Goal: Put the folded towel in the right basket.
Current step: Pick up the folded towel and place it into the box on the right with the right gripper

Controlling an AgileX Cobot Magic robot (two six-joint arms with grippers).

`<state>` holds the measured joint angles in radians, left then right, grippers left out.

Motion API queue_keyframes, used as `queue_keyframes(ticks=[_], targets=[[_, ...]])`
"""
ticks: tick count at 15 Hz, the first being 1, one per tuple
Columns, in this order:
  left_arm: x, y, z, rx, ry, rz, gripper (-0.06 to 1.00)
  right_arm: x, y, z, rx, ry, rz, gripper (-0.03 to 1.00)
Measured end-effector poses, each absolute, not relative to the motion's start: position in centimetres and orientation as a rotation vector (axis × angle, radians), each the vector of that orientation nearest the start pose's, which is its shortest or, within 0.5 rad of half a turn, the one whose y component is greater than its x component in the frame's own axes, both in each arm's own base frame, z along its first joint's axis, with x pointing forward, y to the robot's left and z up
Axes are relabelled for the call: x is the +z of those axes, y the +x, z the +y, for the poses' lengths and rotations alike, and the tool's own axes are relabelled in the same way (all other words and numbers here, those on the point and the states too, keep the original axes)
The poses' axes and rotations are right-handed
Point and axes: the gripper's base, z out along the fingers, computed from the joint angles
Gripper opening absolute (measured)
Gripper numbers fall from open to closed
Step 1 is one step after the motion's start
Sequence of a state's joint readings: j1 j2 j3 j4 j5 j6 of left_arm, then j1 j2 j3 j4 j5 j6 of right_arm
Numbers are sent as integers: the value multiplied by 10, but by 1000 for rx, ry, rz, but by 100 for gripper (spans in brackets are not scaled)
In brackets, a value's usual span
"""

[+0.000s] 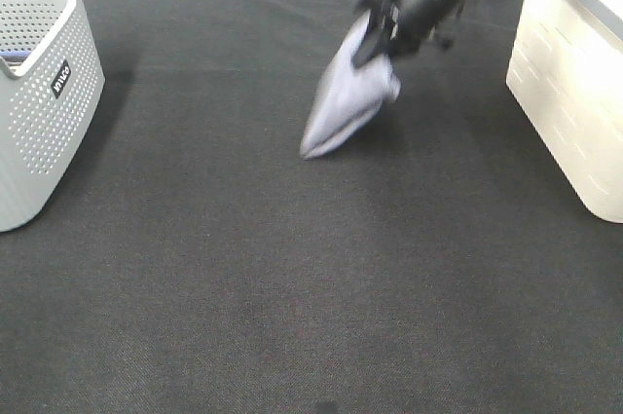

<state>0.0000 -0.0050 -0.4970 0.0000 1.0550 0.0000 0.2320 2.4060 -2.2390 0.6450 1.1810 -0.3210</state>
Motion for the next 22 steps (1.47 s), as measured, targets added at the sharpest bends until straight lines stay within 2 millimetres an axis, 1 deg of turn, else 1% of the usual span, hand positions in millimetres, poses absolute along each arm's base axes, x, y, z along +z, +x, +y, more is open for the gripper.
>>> queue_keyframes(ticks=[1, 4, 5, 6, 8, 9, 12, 13, 14, 15, 17, 18, 19, 20, 22], targets=[[277, -5, 0, 0, 0, 2037, 97, 243, 485, 165, 824, -548, 2586, 9], [277, -5, 0, 0, 0, 2037, 97, 309, 466, 151, 640, -601, 2482, 9], [277, -5, 0, 0, 0, 2037, 97, 330, 458, 143, 575, -606, 2457, 9], [277, -5, 0, 0, 0, 2037, 97, 344, 452, 134, 541, -590, 2448, 9], [277, -5, 0, 0, 0, 2037, 97, 372, 444, 101, 478, -513, 2413, 9], [277, -5, 0, 0, 0, 2037, 97, 391, 439, 71, 438, -424, 2386, 9], [277, -5, 0, 0, 0, 2037, 97, 416, 428, 11, 325, -264, 2351, 9], [277, -5, 0, 0, 0, 2037, 97, 419, 426, -4, 284, -221, 2351, 9], [277, -5, 0, 0, 0, 2037, 97, 419, 426, -4, 284, -221, 2351, 9], [277, -5, 0, 0, 0, 2037, 97, 419, 425, -22, 225, -162, 2363, 9], [277, -5, 0, 0, 0, 2037, 97, 409, 423, -53, 124, -60, 2414, 9], [277, -5, 0, 0, 0, 2037, 97, 400, 422, -73, 96, 5, 2448, 9], [277, -5, 0, 0, 0, 2037, 97, 393, 422, -83, 92, 35, 2468, 9], [277, -5, 0, 0, 0, 2037, 97, 381, 425, -91, 97, 60, 2497, 9], [277, -5, 0, 0, 0, 2037, 97, 354, 438, -95, 117, 76, 2559, 9]])
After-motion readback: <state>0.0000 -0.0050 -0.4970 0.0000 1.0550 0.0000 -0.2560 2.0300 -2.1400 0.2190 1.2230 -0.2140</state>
